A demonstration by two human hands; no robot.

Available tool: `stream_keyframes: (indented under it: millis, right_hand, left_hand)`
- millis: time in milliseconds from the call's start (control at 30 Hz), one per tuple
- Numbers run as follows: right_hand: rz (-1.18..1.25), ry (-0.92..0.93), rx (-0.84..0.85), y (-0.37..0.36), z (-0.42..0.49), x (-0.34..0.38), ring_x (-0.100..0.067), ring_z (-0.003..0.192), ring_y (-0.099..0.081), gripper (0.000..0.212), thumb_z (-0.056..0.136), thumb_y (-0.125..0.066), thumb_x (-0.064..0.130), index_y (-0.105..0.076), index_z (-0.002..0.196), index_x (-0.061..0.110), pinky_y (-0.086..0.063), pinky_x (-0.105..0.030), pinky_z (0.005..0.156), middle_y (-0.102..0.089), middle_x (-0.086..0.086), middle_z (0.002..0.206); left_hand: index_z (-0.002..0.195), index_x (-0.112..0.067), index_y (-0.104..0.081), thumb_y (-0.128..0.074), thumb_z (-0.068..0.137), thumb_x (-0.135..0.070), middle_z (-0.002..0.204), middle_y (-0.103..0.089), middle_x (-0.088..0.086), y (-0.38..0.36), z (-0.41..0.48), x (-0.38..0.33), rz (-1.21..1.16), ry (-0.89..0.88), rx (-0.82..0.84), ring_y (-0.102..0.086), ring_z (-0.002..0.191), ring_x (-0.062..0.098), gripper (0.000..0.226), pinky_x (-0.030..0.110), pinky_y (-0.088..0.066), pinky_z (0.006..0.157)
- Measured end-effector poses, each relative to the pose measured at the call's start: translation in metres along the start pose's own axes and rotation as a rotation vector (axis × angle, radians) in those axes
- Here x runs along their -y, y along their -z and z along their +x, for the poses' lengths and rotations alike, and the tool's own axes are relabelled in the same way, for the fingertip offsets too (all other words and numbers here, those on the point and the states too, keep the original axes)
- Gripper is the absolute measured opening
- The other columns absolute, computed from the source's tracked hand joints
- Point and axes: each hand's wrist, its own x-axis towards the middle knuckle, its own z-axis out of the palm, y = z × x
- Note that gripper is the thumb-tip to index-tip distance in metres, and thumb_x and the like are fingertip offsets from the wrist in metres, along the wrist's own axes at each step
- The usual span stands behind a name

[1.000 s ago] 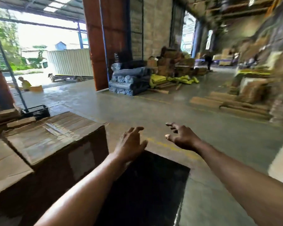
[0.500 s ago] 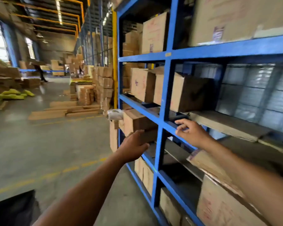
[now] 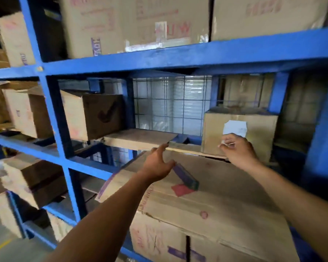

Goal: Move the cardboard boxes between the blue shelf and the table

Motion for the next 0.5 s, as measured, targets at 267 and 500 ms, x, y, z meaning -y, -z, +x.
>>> stream_keyframes:
  millis: [267,500]
  right_hand:
    - [0.073,-0.319,-0.459,0.040,0.095,-0.064,-0.035,0.123,-0.058,0.039,0.090,-0.069,0.027,-0.063,0.124,0.010,-0.047,-0.045,0.104,-0.063,-0.016,0.132]
    - [0.128,-0.495,-0.667,0.063,0.168,-0.085,-0.039,0.129,-0.051,0.070,0.089,-0.064,0.051,-0.046,0.146,0.013,-0.044,-0.048,0.106,-0.052,-0.019,0.145]
  left_hand:
    - [0.154,-0.026,-0.034,-0.072,0.093,-0.030,0.143,-0.040,0.001,-0.063,0.137,-0.037,-0.274,-0.081,0.124,-0.050,0.128,0.022,0.072,0.041,-0.045,0.110]
    - [0.156,-0.024,-0.031,-0.071,0.094,-0.029,0.146,-0.042,-0.002,-0.101,0.260,-0.057,-0.589,-0.053,0.206,-0.061,0.116,0.025,0.074,0.032,-0.054,0.095]
